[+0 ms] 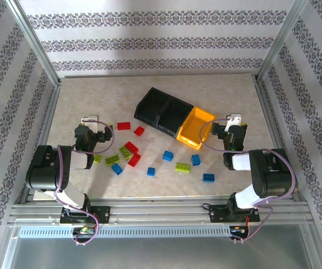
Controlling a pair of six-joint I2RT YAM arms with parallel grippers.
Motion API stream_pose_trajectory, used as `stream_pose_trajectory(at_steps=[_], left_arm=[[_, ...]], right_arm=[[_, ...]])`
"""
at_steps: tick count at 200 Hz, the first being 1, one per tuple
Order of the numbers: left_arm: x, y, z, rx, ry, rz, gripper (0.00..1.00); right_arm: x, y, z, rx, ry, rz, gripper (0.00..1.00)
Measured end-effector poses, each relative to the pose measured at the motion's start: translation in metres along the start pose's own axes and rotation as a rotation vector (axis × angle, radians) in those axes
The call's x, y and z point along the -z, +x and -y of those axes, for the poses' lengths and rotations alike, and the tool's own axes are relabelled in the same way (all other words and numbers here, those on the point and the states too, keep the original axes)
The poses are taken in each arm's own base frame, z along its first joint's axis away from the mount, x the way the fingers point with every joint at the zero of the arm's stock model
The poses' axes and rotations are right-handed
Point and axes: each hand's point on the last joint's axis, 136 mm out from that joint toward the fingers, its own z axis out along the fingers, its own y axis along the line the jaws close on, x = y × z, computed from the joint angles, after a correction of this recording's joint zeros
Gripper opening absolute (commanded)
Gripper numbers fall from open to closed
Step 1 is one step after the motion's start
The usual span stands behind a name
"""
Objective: Sort the legos into containers by color
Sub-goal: Rotate the container at the center of the table.
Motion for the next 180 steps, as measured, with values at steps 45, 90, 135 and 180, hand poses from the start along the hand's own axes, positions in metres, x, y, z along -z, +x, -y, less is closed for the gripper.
stream_pose_trajectory(at_steps=[45, 90, 135, 180], left_arm=[[0.004, -0.012, 0.000, 0.004, -0.004, -0.015, 1.00], [0.013, -0.033, -0.004, 0.007, -0.027, 0.012, 1.00], [0.027, -0.055, -0.007, 0.041, -0.045, 0.042, 1.00], [0.033, -0.074, -0.008, 0.120, -0.053, 0.056, 1.00]], right_arm=[[0.001, 0.000, 0.001, -0.006, 0.006, -0.004, 0.98], [0.002, -0.003, 0.001, -0.007, 0.006, 0.002, 0.98], [0.026, -0.041, 0.009, -0.029, 0.055, 0.073, 0.98], [0.050, -0.067, 0.027, -0.147, 0.146, 0.031, 0.98]])
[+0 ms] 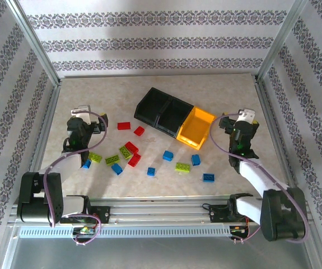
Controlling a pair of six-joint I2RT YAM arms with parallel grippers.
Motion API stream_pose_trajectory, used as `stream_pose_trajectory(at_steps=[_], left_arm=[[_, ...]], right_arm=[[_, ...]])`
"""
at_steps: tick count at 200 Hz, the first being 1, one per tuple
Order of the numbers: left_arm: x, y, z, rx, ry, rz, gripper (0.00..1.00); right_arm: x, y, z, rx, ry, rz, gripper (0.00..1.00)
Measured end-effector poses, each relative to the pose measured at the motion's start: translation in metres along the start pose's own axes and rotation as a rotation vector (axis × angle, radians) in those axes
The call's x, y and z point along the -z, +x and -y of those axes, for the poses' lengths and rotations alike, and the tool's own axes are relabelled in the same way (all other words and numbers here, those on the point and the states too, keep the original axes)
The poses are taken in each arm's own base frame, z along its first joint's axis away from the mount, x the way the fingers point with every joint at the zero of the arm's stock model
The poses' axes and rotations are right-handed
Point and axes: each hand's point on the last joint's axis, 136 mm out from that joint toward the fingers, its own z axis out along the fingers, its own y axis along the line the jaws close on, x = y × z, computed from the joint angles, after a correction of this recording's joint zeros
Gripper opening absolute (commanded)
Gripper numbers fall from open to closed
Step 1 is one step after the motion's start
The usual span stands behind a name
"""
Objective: Sort the legos into containers by color
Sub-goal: Rotate the container at the center of the table.
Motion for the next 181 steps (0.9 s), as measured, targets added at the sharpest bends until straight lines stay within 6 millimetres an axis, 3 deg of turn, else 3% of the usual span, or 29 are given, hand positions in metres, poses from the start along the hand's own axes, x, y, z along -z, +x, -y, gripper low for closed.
stream_pose_trajectory(at_steps=[31, 83, 105, 128, 181], left_arm=[[0.005, -0.001, 0.000, 0.067, -0.005, -0.032, 1.00], [0.009, 0.003, 0.000, 0.179, -0.012, -0.075, 1.00], [0.010, 0.003, 0.002, 0.213, -0.006, -0.075, 1.00], [0.010, 0.004, 0.003, 0.239, 0.001, -0.078, 1.00], [0.010, 0.007, 0.004, 0.270, 0.009, -0.086, 1.00]], right_arm=[[0.013, 0.013, -0.008, -0.079, 0.007, -0.149, 0.98], [0.041, 0.080, -0.049, -0.135, -0.025, -0.436, 0.95], [0.049, 0.098, -0.066, -0.137, -0.036, -0.509, 0.92], [0.050, 0.108, -0.078, -0.153, -0.031, -0.549, 0.86], [0.041, 0.136, -0.084, -0.155, 0.005, -0.633, 0.68]])
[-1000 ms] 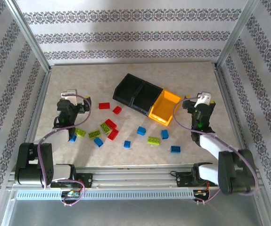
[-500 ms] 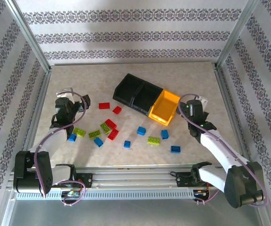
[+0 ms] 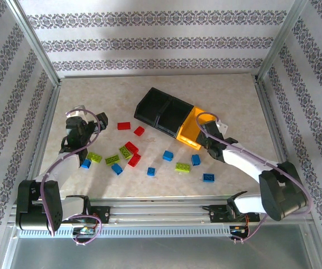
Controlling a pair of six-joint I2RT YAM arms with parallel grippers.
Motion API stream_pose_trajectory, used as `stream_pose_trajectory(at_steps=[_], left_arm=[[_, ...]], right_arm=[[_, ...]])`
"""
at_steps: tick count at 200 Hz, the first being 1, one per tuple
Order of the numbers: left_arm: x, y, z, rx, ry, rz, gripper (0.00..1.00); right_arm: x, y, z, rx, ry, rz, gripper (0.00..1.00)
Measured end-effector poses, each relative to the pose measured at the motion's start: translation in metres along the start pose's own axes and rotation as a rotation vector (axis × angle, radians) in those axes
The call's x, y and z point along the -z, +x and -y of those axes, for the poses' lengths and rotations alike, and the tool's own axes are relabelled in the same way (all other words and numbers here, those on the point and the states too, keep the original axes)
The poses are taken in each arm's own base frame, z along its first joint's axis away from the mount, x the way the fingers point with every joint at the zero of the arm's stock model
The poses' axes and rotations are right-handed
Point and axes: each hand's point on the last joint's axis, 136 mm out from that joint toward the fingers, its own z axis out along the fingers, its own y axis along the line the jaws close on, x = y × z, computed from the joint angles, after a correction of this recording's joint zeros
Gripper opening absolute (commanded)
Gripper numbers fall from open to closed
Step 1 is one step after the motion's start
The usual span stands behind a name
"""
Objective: Sort the legos into containers by color
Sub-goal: Rotate the container at the center of the table.
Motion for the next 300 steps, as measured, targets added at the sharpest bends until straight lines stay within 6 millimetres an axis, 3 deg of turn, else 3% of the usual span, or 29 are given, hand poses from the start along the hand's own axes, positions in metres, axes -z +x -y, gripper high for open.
stream_pose_trajectory(at_steps=[28, 81, 160, 231, 300], left_arm=[[0.000, 0.004, -0.002, 0.007, -0.004, -0.008, 1.00], [0.000, 0.005, -0.002, 0.010, -0.004, -0.010, 1.00], [0.000, 0.005, -0.002, 0.011, -0.004, -0.009, 1.00], [0.001, 0.004, -0.002, 0.010, -0.003, -0.006, 1.00], [0.003, 0.000, -0.001, 0.010, -0.001, 0.004, 1.00]], right_arm=[[-0.008, 0.002, -0.012, 0.017, -0.016, -0.024, 0.63], [-0.014, -0.008, -0.032, 0.061, -0.042, -0.025, 0.43], [-0.033, -0.008, -0.031, 0.137, -0.031, -0.080, 0.29], [-0.043, -0.025, -0.025, 0.202, -0.036, -0.115, 0.24], [-0.059, -0.044, -0.034, 0.263, -0.060, -0.149, 0.24]])
